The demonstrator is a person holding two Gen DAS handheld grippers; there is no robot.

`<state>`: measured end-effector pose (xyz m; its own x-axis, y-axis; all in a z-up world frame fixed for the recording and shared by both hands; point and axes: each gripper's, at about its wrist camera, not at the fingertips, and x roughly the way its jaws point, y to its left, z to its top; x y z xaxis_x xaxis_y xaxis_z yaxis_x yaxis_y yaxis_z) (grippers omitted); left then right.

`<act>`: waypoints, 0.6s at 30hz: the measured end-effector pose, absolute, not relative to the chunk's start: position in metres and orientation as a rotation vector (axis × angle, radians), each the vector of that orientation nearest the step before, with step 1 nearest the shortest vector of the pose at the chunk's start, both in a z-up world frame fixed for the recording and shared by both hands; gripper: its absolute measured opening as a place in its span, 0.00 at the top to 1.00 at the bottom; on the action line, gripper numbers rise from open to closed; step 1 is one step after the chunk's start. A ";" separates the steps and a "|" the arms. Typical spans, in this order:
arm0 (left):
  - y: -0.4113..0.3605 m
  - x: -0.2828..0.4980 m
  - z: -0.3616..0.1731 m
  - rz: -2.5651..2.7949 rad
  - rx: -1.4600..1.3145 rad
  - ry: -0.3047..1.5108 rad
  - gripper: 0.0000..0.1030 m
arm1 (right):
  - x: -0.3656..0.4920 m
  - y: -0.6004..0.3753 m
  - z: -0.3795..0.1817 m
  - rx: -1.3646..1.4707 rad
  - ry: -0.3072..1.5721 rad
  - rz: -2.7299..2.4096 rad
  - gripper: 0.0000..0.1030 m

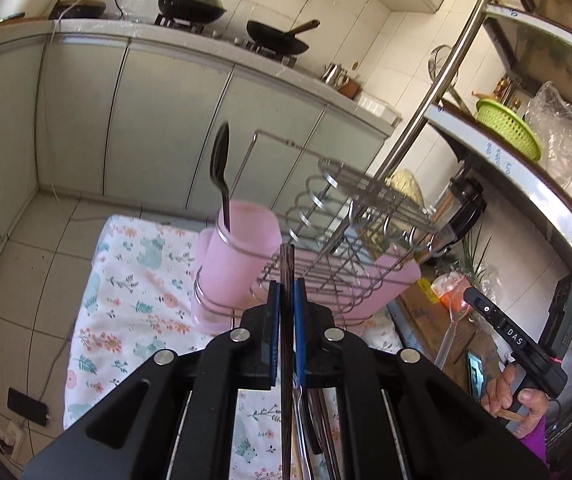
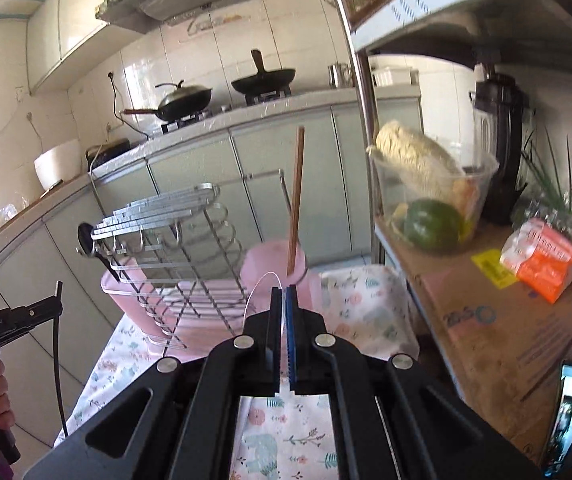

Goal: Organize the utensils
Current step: 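Lower the dark chopstick into the pink cup with the left gripper while the right releases its utensil there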

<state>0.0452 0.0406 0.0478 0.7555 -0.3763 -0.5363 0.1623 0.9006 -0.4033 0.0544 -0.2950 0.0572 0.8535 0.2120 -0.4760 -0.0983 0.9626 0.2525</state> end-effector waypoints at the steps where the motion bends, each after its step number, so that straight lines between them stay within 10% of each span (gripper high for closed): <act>1: 0.042 0.044 0.053 -0.298 -0.345 0.638 0.94 | 0.054 -0.295 0.063 0.221 0.506 0.159 0.98; 18: 0.043 0.056 0.118 -0.269 -0.325 0.387 0.94 | 0.053 -0.284 0.154 0.099 0.128 0.021 0.98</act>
